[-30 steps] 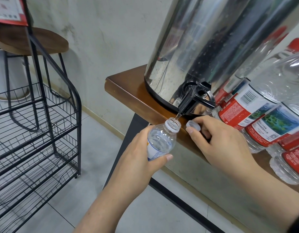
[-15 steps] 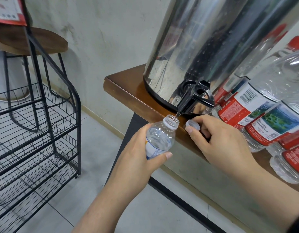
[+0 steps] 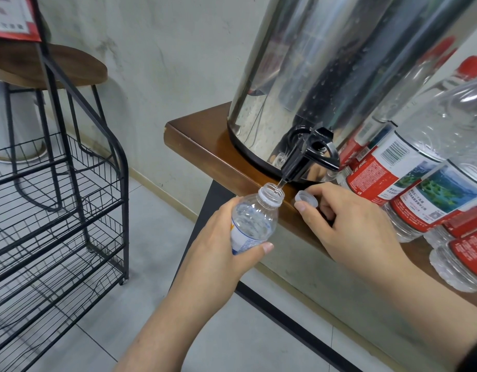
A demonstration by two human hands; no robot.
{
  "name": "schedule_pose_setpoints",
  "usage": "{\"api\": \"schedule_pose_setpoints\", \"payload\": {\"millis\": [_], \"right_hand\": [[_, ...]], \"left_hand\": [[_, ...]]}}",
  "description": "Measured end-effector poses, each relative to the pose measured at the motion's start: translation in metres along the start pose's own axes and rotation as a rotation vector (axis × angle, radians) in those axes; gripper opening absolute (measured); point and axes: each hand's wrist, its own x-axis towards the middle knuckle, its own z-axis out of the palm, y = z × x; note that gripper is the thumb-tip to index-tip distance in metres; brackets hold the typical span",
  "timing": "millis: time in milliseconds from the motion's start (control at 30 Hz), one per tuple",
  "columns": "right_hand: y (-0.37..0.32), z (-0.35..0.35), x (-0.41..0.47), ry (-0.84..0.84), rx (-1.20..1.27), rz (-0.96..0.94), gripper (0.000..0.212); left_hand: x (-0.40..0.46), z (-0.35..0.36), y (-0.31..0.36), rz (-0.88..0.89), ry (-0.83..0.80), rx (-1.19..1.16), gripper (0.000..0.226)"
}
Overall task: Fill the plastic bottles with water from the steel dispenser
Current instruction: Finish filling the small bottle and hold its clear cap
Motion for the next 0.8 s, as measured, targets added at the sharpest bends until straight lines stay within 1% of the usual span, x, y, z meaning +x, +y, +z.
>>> {"api": "schedule_pose_setpoints", "payload": {"millis": [800], "right_hand": [[-0.0032, -0.001, -0.0001, 0.011, -0.006, 0.009, 0.037]], "left_hand": [[-0.0004, -0.0004, -0.0014, -0.004, -0.001, 0.021, 0.067]]}}
